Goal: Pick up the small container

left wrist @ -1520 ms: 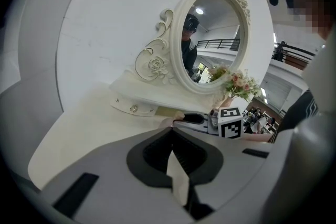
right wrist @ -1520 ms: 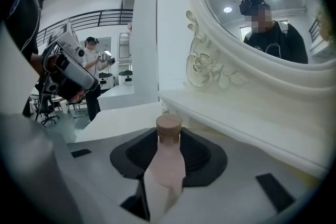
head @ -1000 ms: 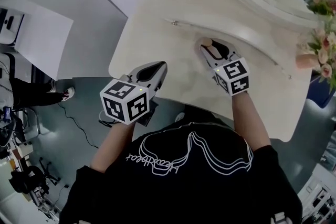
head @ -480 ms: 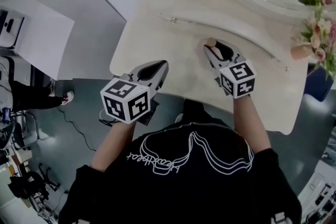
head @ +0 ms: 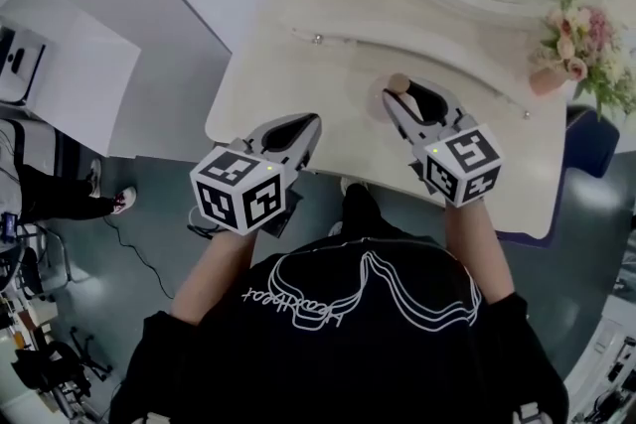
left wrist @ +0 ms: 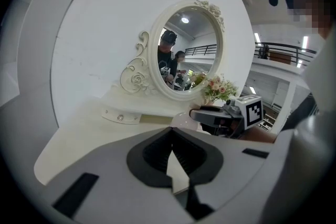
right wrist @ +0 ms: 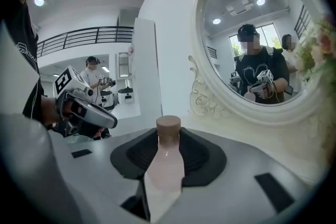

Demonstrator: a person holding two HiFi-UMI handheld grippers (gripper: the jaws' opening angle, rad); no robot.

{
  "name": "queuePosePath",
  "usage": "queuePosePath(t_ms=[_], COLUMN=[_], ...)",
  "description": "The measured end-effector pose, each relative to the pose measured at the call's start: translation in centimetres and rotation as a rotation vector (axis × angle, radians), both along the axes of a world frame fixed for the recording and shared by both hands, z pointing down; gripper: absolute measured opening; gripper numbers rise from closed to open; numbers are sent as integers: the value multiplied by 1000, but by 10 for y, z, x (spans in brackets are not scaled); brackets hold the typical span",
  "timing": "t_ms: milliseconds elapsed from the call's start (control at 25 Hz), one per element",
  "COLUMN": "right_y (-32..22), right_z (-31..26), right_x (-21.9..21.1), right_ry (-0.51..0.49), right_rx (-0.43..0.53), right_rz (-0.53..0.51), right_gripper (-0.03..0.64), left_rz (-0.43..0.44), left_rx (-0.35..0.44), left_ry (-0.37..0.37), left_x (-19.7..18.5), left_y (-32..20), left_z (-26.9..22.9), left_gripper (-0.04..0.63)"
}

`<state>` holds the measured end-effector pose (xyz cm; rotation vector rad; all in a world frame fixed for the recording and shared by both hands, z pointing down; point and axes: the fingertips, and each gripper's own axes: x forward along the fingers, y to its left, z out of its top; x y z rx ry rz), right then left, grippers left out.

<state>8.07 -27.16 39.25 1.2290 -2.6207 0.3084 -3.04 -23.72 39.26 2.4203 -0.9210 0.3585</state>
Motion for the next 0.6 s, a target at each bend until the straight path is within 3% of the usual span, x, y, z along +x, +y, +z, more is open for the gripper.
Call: queuePosePath(t_ms=[600], right_y=[73], right_z=[-44], right_x=[-1], right_ry=[6], right_rx=[36], right_rz=[5], right_gripper=[133], left_rz=[63], left_rx=[121], left_ry=[45], left_x=[14], left_y=[36], left_z=[-48], left_gripper=[3])
